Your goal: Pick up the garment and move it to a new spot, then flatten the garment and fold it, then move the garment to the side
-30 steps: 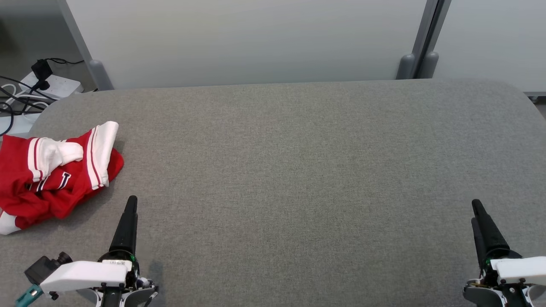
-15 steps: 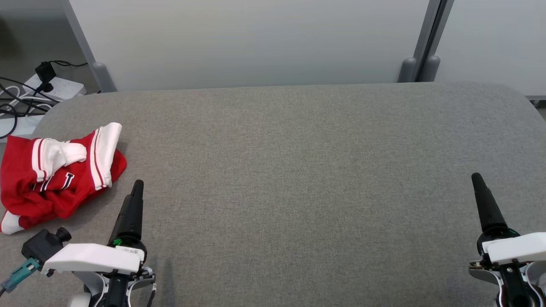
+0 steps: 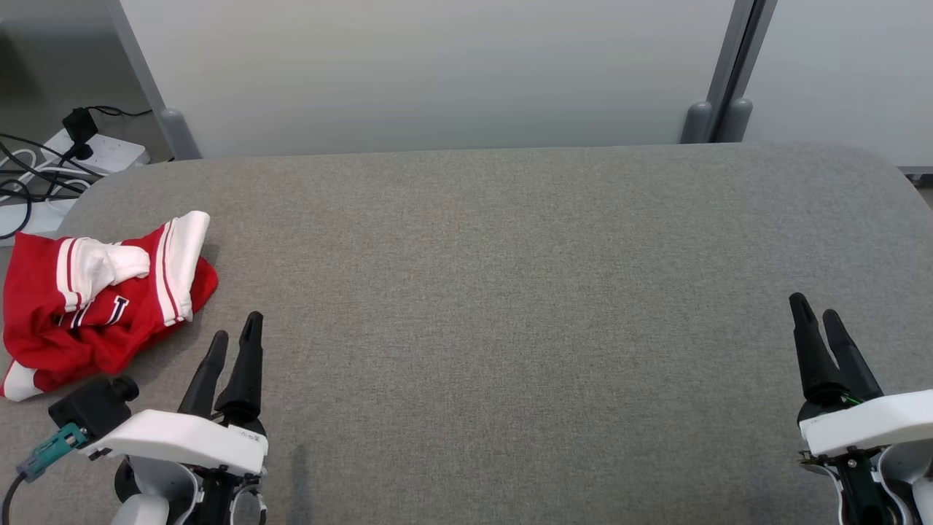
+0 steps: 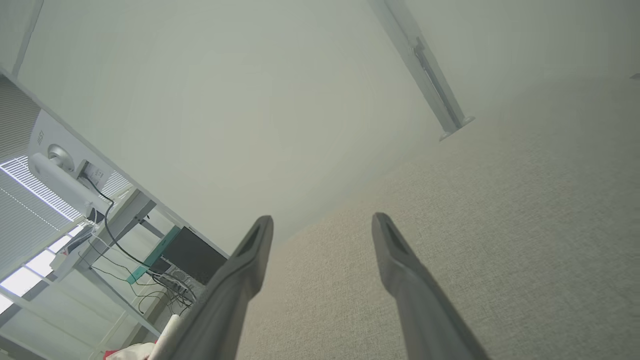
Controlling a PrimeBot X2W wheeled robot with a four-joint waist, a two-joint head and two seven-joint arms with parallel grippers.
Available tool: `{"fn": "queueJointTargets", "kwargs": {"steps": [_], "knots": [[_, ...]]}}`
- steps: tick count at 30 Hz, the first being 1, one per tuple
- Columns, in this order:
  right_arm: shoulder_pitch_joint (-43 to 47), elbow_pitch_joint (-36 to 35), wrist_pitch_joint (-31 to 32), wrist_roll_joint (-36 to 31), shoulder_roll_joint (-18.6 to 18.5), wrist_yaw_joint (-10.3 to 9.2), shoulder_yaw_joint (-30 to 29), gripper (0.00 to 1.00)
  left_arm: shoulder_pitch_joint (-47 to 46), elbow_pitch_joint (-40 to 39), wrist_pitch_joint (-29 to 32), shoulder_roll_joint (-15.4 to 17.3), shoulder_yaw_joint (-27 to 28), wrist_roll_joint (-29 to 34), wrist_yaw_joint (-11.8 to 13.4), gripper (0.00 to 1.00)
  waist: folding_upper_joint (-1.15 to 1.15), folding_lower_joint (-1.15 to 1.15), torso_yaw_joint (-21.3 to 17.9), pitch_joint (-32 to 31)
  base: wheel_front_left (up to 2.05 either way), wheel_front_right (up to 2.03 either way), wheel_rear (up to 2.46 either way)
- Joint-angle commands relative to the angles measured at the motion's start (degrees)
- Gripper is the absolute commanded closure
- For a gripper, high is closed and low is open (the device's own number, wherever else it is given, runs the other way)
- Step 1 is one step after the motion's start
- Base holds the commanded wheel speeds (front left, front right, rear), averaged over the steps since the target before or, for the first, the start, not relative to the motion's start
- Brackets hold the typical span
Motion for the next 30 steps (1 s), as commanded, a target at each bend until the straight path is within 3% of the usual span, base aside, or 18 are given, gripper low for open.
{"fn": "queueJointTargets", "kwargs": {"steps": [1, 30], "knots": [[-1.8, -2.3, -0.8, -2.2, -1.4, 0.29, 0.6, 0.00, -3.6, -2.1, -0.6, 1.6, 0.3, 2.1, 0.5, 0.00, 0.00, 0.00, 0.0, 0.0, 0.00, 0.00, 0.00], [1.6, 0.0, -4.8, -23.4, 0.7, 0.35, 1.7, 0.00, -3.6, -0.9, -4.8, 6.1, -5.2, 19.5, 6.3, 0.00, 0.00, -0.01, 0.0, -0.4, 0.00, 0.00, 0.00]]}}
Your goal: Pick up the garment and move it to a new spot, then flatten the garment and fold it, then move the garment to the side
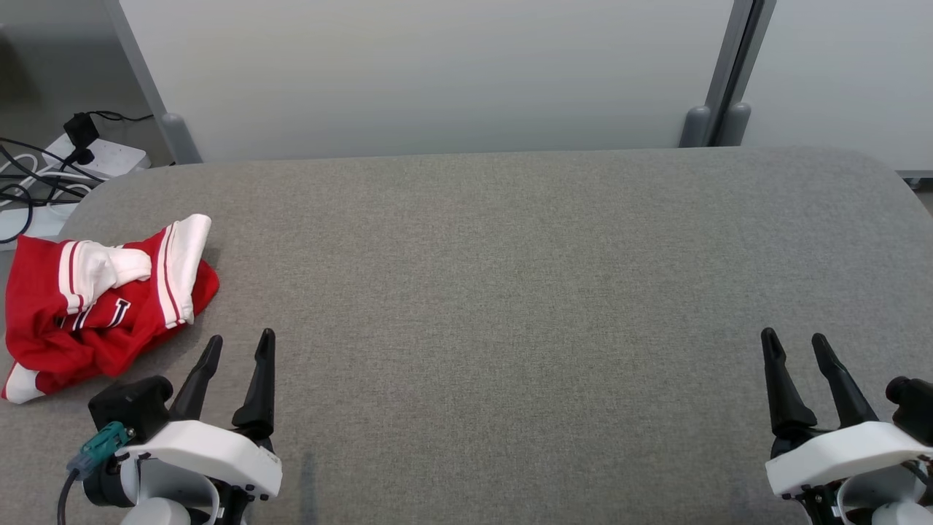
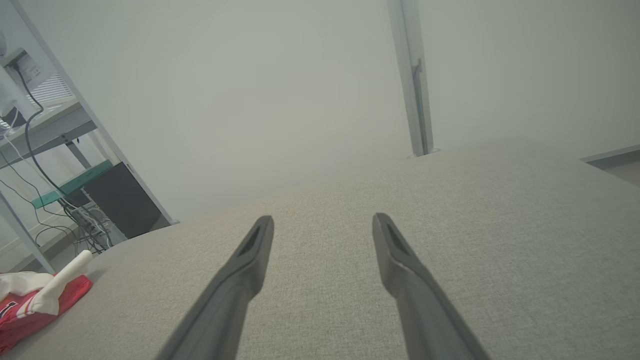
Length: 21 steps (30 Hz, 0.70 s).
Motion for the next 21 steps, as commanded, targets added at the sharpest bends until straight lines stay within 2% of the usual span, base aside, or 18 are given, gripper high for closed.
{"fn": "queueJointTargets", "kwargs": {"steps": [1, 21], "knots": [[-1.0, -1.2, -1.2, -2.2, -0.8, 0.33, 0.7, 0.00, -3.5, -1.3, -0.8, 2.0, 1.2, 1.9, 0.6, 0.00, 0.00, 0.00, 0.0, -0.1, 0.00, 0.00, 0.00], [-0.2, 0.0, -3.5, -11.0, -0.6, 0.38, 1.8, 0.00, -3.5, 0.0, -0.8, 3.9, -0.4, 6.9, 2.1, 0.00, 0.00, 0.00, 0.4, -0.9, 0.00, 0.00, 0.00]]}}
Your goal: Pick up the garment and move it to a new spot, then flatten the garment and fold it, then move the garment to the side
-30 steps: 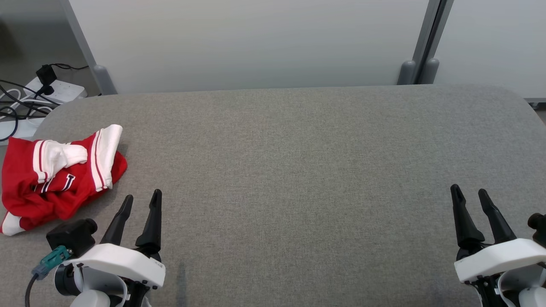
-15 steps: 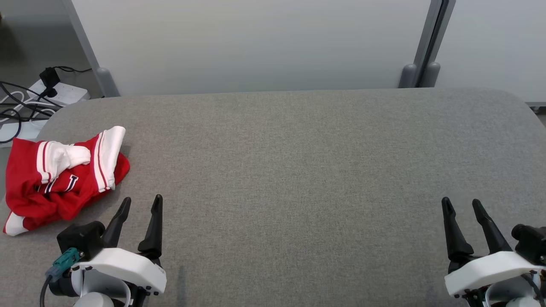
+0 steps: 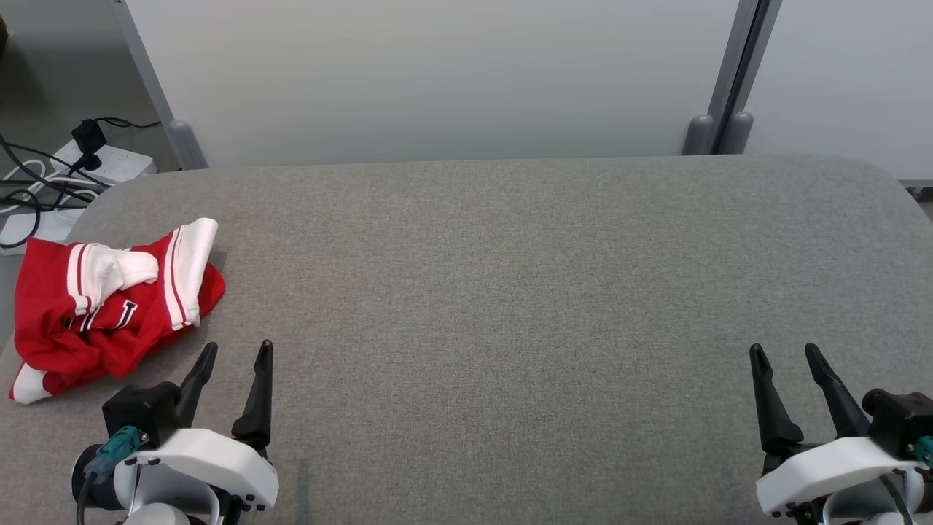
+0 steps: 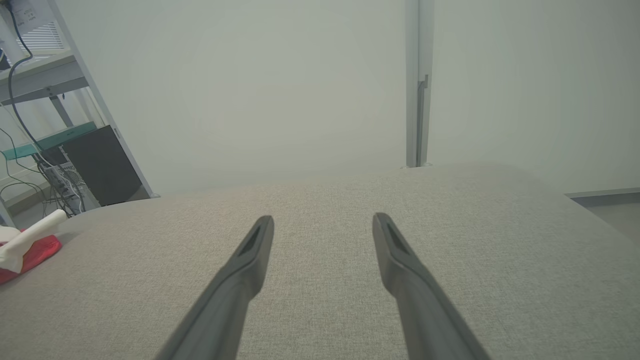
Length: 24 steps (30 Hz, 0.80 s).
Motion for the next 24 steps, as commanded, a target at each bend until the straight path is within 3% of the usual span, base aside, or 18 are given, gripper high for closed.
{"fn": "queueJointTargets", "kwargs": {"steps": [1, 15, 24], "knots": [[-1.2, -1.3, -1.1, -1.6, -0.8, 0.38, 1.0, 0.00, -3.5, -1.1, -0.3, 1.9, 1.5, 1.5, 0.8, 0.00, 0.00, 0.00, 0.0, 0.0, 0.00, 0.00, 0.00], [-1.4, -0.4, -2.9, -7.4, -0.9, 0.41, 1.4, 0.00, -4.1, -0.1, -0.7, 3.4, 0.5, 5.4, 2.3, 0.00, 0.00, 0.00, 0.0, -0.5, 0.00, 0.00, 0.00], [-1.4, 0.4, -3.2, -4.4, -0.3, 0.42, 0.4, 0.00, -4.1, -0.4, 0.0, 3.3, 0.3, 5.3, 3.1, 0.00, 0.00, 0.00, 0.2, -0.5, 0.00, 0.00, 0.00]]}}
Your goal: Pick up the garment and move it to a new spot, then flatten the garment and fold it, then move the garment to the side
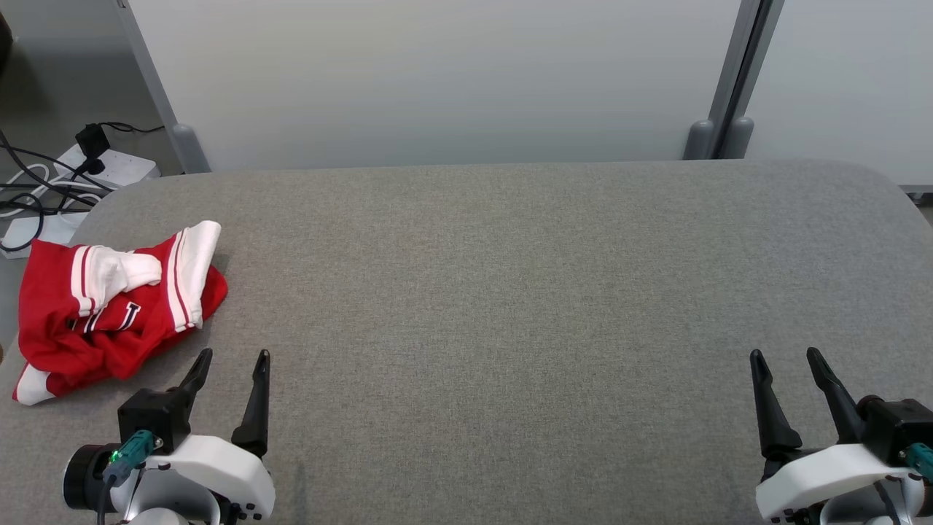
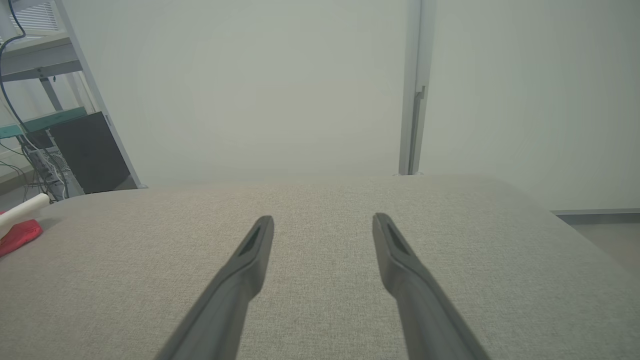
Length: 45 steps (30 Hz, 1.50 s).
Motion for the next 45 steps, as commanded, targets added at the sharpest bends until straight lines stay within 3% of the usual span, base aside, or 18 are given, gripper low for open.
{"fn": "queueJointTargets", "kwargs": {"steps": [1, 22, 30, 45], "knots": [[-1.4, -1.4, -0.9, 0.6, -0.6, 0.41, 0.9, 0.00, -4.0, -1.5, 0.0, 1.3, 2.2, 0.0, 0.5, 0.00, 0.00, 0.00, 0.0, 0.0, 0.00, 0.00, 0.00], [-1.2, -1.1, -0.7, 0.3, -0.8, 0.41, 0.7, 0.00, -4.2, -1.8, 1.1, 1.5, 1.1, -0.2, 1.6, 0.00, 0.00, 0.00, 1.2, -0.2, 0.00, 0.00, 0.00], [-1.2, -1.6, -0.4, 0.5, -0.7, 0.41, 1.9, 0.00, -4.5, -2.0, 1.0, 1.5, 1.1, -0.3, 2.1, 0.00, 0.00, 0.00, 5.6, -0.2, 0.00, 0.00, 0.00], [-2.9, -1.1, -1.3, 1.3, -0.6, 0.41, 4.4, 0.00, -4.4, -3.1, 1.1, 2.2, 1.3, -0.9, 2.7, 0.00, 0.00, 0.00, 18.8, 0.4, 0.00, 0.00, 0.00]]}}
